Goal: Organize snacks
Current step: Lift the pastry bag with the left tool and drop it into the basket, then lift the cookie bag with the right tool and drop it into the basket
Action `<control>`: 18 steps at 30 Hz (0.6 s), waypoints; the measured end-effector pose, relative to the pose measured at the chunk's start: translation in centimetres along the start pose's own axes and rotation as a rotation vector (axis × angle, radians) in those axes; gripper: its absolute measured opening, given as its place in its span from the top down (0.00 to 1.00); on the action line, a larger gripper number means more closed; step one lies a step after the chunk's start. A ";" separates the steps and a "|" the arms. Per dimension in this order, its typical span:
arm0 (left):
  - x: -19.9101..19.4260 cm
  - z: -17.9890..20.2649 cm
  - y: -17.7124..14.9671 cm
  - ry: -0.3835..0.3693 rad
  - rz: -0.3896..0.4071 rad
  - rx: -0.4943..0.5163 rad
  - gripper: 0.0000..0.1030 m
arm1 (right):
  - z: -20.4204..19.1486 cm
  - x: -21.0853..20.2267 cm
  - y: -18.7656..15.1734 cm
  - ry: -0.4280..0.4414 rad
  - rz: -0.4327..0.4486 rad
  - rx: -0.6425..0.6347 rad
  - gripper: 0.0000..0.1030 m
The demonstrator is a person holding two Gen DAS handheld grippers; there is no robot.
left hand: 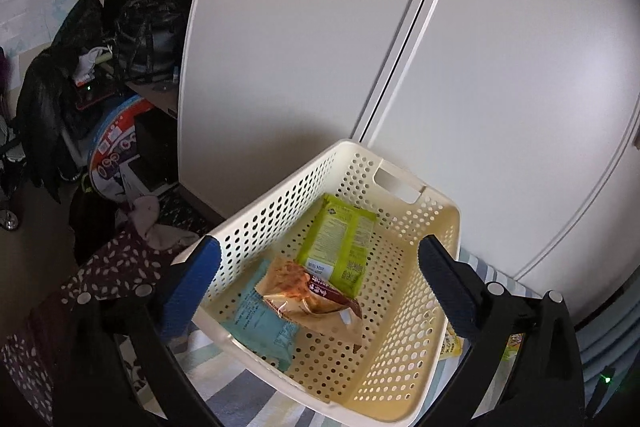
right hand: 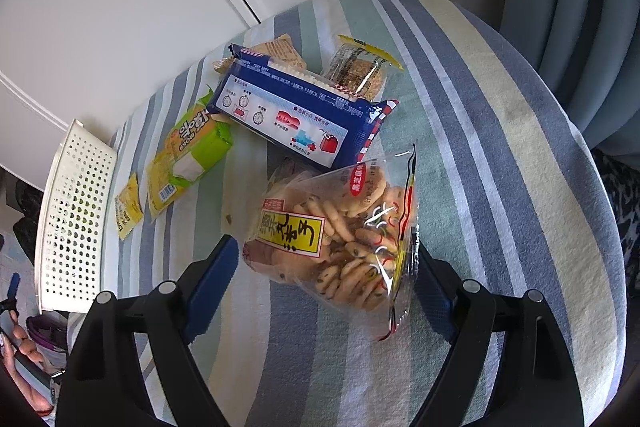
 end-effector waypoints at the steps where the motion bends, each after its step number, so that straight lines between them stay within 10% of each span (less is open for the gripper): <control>1: 0.0 0.2 0.0 -0.001 0.006 0.013 0.03 | -0.1 0.1 0.0 -0.004 -0.005 -0.005 0.18; 18: -1.0 1.4 -0.3 -0.037 0.034 0.076 0.03 | -2.3 1.9 1.5 -0.189 -0.089 -0.094 0.21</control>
Point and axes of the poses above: each gripper's, at about its wrist camera, not at the fingertips, and x roughly the way its jaws point, z to its right, y to its top, the point moved 5 cm from there along x, roughly the way its jaws point, and after that the axes turned 10 degrees about -x, right-handed, at the moved point
